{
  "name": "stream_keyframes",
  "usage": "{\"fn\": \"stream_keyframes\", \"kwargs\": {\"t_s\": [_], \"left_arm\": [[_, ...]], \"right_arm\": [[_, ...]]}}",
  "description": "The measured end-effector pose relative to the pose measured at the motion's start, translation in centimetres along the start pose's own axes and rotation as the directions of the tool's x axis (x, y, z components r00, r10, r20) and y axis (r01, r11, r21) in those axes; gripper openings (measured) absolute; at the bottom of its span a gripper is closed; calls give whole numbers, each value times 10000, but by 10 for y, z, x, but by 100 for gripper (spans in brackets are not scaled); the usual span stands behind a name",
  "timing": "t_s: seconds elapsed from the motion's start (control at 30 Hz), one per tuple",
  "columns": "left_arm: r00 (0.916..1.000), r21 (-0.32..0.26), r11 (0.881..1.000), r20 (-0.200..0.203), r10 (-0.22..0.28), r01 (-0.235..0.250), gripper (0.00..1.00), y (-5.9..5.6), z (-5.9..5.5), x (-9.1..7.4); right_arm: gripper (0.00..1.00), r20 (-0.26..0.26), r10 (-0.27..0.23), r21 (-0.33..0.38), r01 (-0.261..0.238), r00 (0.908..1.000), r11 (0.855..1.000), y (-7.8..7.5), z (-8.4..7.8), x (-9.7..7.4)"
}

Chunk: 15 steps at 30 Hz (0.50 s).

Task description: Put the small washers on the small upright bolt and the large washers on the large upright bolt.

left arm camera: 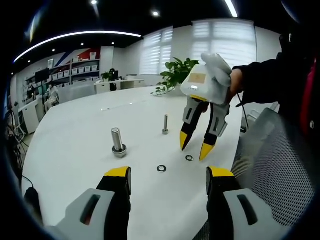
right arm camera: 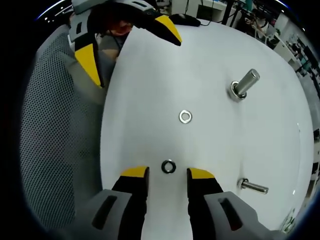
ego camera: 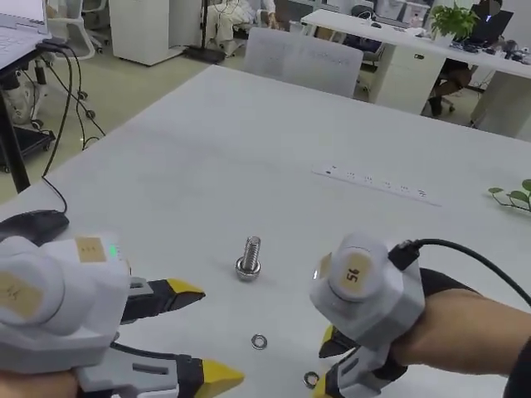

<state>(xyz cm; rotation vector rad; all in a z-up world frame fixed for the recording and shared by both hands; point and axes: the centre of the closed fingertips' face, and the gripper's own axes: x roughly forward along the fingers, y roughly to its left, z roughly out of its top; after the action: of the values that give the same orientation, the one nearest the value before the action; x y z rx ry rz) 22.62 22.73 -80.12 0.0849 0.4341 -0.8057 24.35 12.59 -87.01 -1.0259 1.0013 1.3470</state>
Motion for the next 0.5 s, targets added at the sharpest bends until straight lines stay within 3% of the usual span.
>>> {"fn": "stream_keyframes", "kwargs": {"t_s": [0.5], "left_arm": [[10000,-39,10000,30,-6,6,60,-1,0,-1]], "right_arm": [[29,-194,232,108,-230,9995,9997,3,-2,7]]}}
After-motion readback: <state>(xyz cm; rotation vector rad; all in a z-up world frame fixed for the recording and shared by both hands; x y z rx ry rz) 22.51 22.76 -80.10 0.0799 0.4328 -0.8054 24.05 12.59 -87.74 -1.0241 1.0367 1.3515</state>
